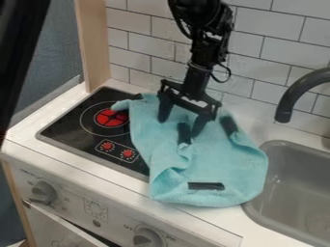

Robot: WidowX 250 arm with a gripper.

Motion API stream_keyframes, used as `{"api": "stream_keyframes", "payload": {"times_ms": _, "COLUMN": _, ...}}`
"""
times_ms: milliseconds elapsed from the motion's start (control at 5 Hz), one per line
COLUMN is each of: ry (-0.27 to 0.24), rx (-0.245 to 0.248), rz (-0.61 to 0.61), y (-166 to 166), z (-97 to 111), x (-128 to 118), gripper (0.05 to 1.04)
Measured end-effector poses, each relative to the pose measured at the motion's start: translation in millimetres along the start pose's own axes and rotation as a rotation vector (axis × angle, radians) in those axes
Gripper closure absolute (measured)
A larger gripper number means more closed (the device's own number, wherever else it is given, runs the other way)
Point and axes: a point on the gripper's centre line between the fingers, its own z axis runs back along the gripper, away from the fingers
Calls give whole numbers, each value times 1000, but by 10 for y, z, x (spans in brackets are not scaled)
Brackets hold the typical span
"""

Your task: Unfold the cloth from top right to bottom left

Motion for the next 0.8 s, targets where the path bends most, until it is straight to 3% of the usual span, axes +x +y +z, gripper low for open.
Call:
{"api": "stream_keyframes", "payload": {"times_ms": 400, "ry": -19, "rx": -8, "rz": -25, "y": -47, "z": -6, "x": 29, "gripper": 717}}
{"api": "stream_keyframes", "payload": {"times_ms": 600, "ry": -16, "rx": -4, "rz": -26, "y": -51, "z": -24, "x": 30, "gripper": 895}}
{"api": "stream_keyframes", "payload": {"times_ms": 800, "ry": -23, "rx": -4, "rz": -21, "y": -51, "z": -27, "x": 39, "gripper": 995}}
